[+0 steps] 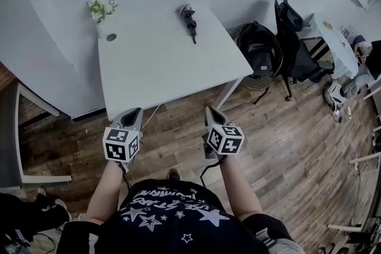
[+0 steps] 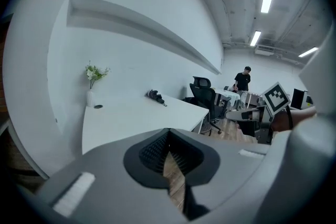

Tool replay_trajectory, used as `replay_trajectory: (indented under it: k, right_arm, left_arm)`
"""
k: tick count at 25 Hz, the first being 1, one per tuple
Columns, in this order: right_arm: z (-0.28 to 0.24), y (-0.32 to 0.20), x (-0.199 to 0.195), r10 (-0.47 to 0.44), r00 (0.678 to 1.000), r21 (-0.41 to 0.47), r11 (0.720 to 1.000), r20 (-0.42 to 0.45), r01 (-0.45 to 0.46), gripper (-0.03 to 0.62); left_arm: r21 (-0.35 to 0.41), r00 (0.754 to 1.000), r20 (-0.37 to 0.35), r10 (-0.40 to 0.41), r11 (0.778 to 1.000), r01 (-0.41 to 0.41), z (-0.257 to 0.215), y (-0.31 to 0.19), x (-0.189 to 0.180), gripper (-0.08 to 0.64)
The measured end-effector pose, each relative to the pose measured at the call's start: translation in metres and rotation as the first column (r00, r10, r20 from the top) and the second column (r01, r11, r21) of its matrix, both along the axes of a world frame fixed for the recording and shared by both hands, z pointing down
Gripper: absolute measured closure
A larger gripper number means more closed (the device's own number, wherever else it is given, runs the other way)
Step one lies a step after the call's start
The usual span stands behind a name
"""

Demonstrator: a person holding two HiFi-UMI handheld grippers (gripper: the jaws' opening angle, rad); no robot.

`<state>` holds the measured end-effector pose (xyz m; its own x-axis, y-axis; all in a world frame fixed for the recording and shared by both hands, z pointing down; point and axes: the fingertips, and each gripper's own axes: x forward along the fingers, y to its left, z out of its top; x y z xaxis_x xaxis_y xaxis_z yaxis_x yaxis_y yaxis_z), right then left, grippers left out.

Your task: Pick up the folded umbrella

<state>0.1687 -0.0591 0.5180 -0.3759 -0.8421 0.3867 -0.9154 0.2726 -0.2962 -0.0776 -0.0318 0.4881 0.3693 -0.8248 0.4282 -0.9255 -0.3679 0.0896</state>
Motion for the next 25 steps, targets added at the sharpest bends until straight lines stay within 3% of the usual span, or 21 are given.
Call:
replay_trajectory:
  k: [6, 14, 25]
  right_arm:
    - [-0.008, -0.038, -0.002, -0.005, 1.000, 0.036, 0.999, -0.004, 0.005, 0.575]
    - [0.003, -0.093, -0.004, 0.014, 1.000, 0.012, 1.000, -0.001, -0.014, 0.575]
    - [-0.002, -0.263, -0.011, 0.036, 0.998, 0.005, 0.999, -0.060, -0.036, 0.575]
  left_arm:
    - [-0.011, 0.999, -0.023, -0.030, 1.000, 0.029, -0.002, -0.032, 0.004, 0.557]
    - [-0.021, 0.999, -0.037, -0.030, 0.999, 0.029, 0.013, -0.099, -0.007, 0.557]
    - [-0.030, 0.999, -0.044, -0.016, 0.999, 0.015, 0.014, -0.254, -0.030, 0.557]
